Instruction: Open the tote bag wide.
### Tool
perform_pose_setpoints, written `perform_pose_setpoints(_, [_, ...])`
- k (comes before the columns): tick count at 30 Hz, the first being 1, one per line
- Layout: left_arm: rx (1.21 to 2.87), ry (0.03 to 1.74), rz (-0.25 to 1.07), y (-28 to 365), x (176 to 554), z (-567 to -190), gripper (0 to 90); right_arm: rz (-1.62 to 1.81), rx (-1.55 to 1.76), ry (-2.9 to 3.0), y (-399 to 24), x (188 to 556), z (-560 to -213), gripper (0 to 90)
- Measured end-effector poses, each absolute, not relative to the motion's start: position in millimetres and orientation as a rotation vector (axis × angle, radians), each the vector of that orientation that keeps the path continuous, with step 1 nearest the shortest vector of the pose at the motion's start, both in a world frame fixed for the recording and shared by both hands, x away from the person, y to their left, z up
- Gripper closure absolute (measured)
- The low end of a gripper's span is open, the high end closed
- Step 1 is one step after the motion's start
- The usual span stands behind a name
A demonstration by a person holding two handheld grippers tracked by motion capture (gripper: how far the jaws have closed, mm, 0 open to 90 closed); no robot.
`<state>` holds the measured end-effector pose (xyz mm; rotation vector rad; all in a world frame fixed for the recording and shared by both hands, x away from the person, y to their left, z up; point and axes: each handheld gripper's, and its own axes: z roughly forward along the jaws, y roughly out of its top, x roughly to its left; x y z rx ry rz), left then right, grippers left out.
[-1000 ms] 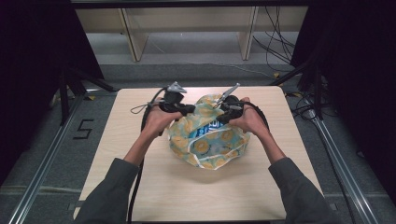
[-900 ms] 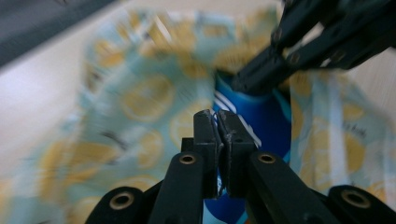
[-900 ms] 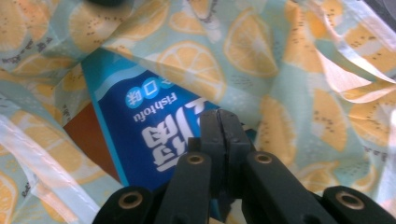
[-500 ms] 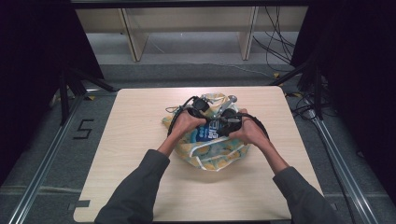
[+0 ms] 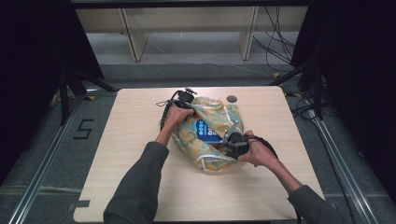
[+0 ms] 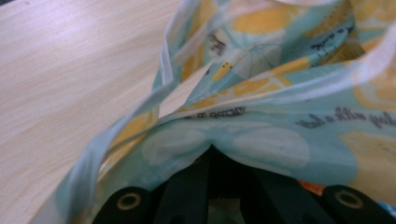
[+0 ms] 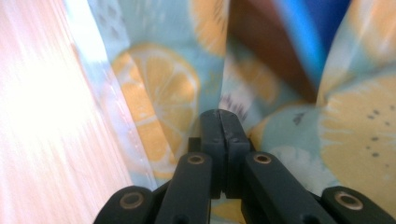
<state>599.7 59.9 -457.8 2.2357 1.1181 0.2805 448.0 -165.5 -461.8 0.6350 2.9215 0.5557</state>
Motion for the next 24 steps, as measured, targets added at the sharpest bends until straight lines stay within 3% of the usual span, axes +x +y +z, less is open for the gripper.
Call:
perform_pose_setpoints(6, [2.215, 1.028, 0.341, 55.3, 574.7, -429.2, 83.0, 0.817, 0.625, 2.728, -152.1, 466.6, -402.7, 90.0])
perform_pose_setpoints(12, [2.218, 0.969, 0.334, 64.2, 555.8, -420.8, 81.3, 0.691, 0.647, 2.692, -129.1, 507.3, -406.9, 90.0])
perform_pose_setpoints(19, [2.168, 0.999, 0.320, 81.9, 564.3, -438.6, 83.2, 0.494, 0.924, 2.475, -165.0, 573.6, -419.5, 90.0])
perform_pose_setpoints(24, [2.152, 1.002, 0.312, 76.2, 568.1, -445.2, 83.2, 0.650, 0.927, 2.479, -171.8, 567.2, -413.0, 90.0])
